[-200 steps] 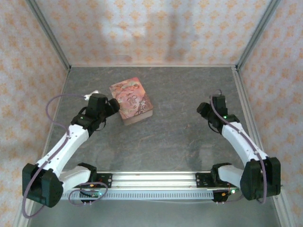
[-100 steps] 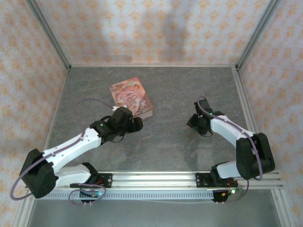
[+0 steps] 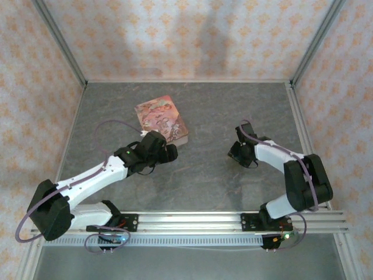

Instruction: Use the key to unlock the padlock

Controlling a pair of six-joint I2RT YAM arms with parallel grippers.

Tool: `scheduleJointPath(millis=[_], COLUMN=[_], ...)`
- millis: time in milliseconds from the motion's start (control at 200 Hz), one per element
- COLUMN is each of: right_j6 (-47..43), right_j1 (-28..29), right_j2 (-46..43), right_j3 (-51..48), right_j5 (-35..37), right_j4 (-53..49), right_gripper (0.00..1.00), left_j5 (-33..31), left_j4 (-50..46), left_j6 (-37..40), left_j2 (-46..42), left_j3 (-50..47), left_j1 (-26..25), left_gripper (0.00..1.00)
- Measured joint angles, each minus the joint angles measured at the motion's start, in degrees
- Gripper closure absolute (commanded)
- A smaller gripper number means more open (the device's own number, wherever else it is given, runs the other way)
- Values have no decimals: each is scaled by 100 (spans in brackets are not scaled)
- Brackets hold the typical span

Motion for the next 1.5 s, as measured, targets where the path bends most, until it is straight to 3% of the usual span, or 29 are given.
scheduleJointPath(millis=[220,450,635,726,756,861,1201,1501], right_j6=[70,-94,-505,-767,-850,-1095,-990,-48], right_j1=[-13,0,0,0,0,0,0,7], right_j2=[90,-7,-1165,-1897,-2114,-2741,-3200,-3202], right_j3=[2,7,37,186,254,566,1342,1340], right_j5=[20,-153,-389,-595,-673,-1047,-2782,-3877], right_j4=[0,264,216,179,173,168,350,933], right_gripper=[93,100,100,100,100,100,100,100], left_j5=[-15,-17,-26,-26,-20,46,1604,3209], left_j4=[-2,-4,-114,-177,-203,-245,654,2636], left_j6=[-2,-2,33,114,164,313,739,730], left_j2=[0,0,35,90,114,227,323,345], left_j3=[0,11,402,796,942,1508,2162,1663], left_j1=[0,0,0,0,0,2,0,-28], left_gripper=[16,16,14,8,2,1,0,15])
